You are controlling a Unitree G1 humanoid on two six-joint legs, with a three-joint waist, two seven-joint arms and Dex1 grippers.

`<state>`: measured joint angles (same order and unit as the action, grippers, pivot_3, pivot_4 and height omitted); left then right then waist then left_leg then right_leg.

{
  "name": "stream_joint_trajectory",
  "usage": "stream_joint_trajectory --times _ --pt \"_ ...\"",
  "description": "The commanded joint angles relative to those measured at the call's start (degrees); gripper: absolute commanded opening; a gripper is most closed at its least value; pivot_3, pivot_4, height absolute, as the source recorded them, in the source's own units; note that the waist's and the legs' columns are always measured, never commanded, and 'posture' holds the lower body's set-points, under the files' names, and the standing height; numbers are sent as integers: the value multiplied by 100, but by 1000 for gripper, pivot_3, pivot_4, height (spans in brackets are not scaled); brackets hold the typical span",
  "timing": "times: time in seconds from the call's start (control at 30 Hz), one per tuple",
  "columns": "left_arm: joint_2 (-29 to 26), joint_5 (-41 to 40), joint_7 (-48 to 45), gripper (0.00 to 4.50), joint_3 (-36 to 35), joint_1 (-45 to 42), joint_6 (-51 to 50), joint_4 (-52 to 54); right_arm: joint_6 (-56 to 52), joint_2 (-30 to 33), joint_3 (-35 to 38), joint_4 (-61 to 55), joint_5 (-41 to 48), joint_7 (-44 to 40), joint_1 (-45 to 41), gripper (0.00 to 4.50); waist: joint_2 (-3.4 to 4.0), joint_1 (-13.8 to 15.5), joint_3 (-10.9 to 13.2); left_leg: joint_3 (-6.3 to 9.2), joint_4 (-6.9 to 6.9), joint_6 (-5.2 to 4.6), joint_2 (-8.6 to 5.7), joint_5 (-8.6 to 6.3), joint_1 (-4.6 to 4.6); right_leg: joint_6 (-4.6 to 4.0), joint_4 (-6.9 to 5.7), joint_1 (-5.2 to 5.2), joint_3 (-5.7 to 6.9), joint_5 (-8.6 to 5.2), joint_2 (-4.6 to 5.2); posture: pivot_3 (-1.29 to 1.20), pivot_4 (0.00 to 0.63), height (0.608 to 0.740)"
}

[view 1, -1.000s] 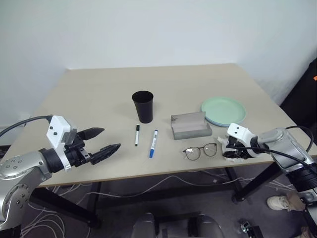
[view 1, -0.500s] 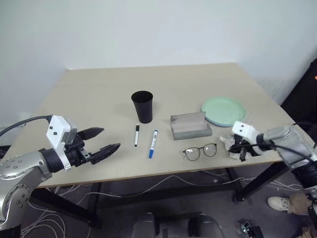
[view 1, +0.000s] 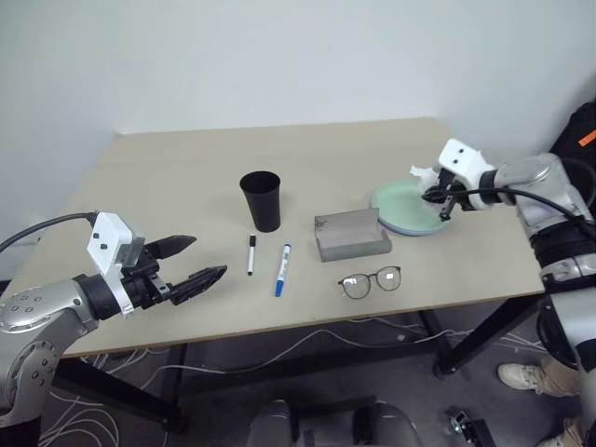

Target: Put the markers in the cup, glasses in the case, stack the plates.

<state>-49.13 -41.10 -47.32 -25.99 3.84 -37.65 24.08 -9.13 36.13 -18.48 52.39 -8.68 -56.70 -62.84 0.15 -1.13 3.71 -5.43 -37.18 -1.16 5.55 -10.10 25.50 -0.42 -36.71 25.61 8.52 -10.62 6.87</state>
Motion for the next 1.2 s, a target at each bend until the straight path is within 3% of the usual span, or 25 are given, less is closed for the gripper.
stream_joint_trajectory --times 0.03,0.17,0.27,0.4,0.43,0.53,0.63,0.87,1.0,1.2 --pt "-37 50 44 4500 -40 -124 82 90 705 -272 20 965 -351 752 -465 34 1 4 0 0 1 1 0 1 2 0 0 2 0 1 -2 0 0 716" --pt "-6 38 103 4500 -79 -45 89 168 1163 -562 -3 1691 -598 1291 -731 34 4 -11 1 -2 2 8 0 5 2 -9 -7 -1 -9 29 -6 0 0 716" --pt "17 42 129 4500 -85 9 98 206 1391 -628 -7 1935 -748 1583 -809 591 4 -12 1 0 13 17 0 8 1 -15 -8 5 -13 35 -15 0 0 716" --pt "34 70 170 4500 -52 16 115 217 1516 -590 138 2046 -758 1904 -909 1915 5 -17 1 0 18 22 1 11 0 -15 -8 7 -18 35 -19 0 0 716" --pt "30 82 172 4500 -42 7 118 210 1502 -559 218 2037 -678 1816 -946 1915 5 -16 1 -1 18 23 1 11 0 -16 -8 7 -19 36 -19 0 0 716" --pt "8 160 172 4500 48 -31 150 174 1486 -410 492 1921 -450 1349 -1031 1915 8 -13 2 0 14 23 1 11 0 -23 -8 5 -19 40 -18 0 0 716" --pt "29 266 151 4500 349 -250 185 90 1285 -147 1019 1359 224 -51 -992 1915 13 -6 4 4 14 23 1 12 -1 -24 -8 3 -18 42 -19 0 0 716" --pt "237 870 67 4500 1523 -1350 444 -646 -600 712 1305 -1671 1629 -3121 340 1915 17 39 3 17 7 23 0 11 -19 -24 -7 -18 -13 41 -20 0 0 716" --pt "576 1352 -111 4500 2286 -2275 722 -1396 -1344 1129 1278 -2794 1996 -3556 1006 1915 25 112 5 13 -10 22 0 11 -14 -23 -8 -15 -10 42 -15 0 0 716" --pt "1445 2128 -489 4500 3357 -3804 1312 -2892 -1537 1351 1213 -3229 1962 -3528 1409 1915 22 142 4 20 -36 22 1 11 -3 -21 -8 -9 -1 44 -16 0 0 716"
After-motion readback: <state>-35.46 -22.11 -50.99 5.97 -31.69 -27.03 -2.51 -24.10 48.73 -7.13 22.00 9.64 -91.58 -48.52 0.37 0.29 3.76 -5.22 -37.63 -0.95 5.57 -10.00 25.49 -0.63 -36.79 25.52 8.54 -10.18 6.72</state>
